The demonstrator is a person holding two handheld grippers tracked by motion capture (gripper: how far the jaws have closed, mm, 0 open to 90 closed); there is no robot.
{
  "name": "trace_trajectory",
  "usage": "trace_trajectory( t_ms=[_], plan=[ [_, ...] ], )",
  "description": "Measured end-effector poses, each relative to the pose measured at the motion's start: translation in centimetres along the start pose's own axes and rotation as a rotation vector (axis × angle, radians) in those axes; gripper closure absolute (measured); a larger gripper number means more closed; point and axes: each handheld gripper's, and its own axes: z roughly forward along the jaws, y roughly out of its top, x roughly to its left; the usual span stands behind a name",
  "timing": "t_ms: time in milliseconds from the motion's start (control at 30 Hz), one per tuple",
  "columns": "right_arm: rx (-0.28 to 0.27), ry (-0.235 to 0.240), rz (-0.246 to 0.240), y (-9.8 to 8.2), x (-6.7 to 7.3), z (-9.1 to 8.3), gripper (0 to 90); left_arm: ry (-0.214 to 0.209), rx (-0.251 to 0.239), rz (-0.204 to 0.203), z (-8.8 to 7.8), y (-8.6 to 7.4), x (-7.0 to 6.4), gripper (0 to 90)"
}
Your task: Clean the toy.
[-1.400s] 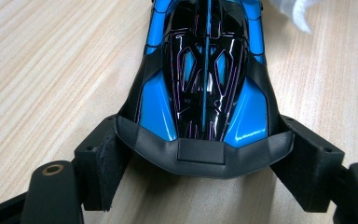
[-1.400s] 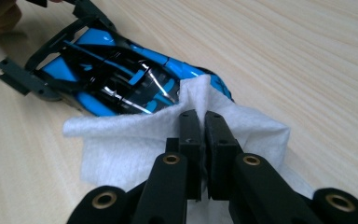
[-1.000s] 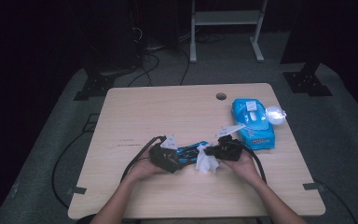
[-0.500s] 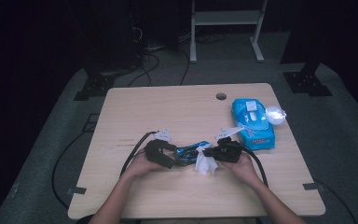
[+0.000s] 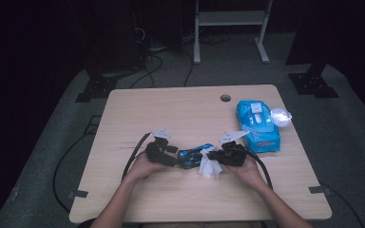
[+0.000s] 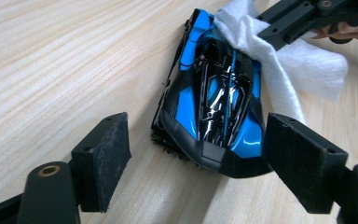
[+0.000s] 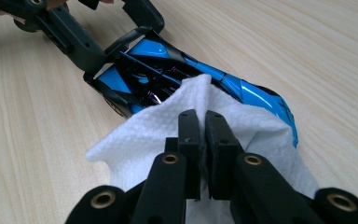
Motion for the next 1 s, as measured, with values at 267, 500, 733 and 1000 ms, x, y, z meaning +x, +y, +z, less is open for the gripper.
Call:
trace_trajectory(
  t_ms=[267, 500, 733, 1000],
  plan=[
    [0.004, -0.018, -0.070, -0.1, 0.5, -0.1, 85.7, -0.011, -0.011, -0.040, 0.7, -0.3, 0.1, 23.0],
    [-0.009, -0.028, -0.092, -0.5, 0.8, -0.3, 86.1, -0.009, -0.005, -0.021, 0.7, -0.3, -0.3, 23.3],
    [-0.006, -0.019, -0.118, -0.7, 1.1, -0.5, 86.2, -0.035, -0.013, -0.001, 0.9, -0.2, -0.6, 27.1],
    [-0.011, 0.000, -0.119, -1.2, 1.3, -0.8, 86.4, -0.079, -0.020, 0.030, 1.4, -0.2, -0.9, 34.4]
  ],
)
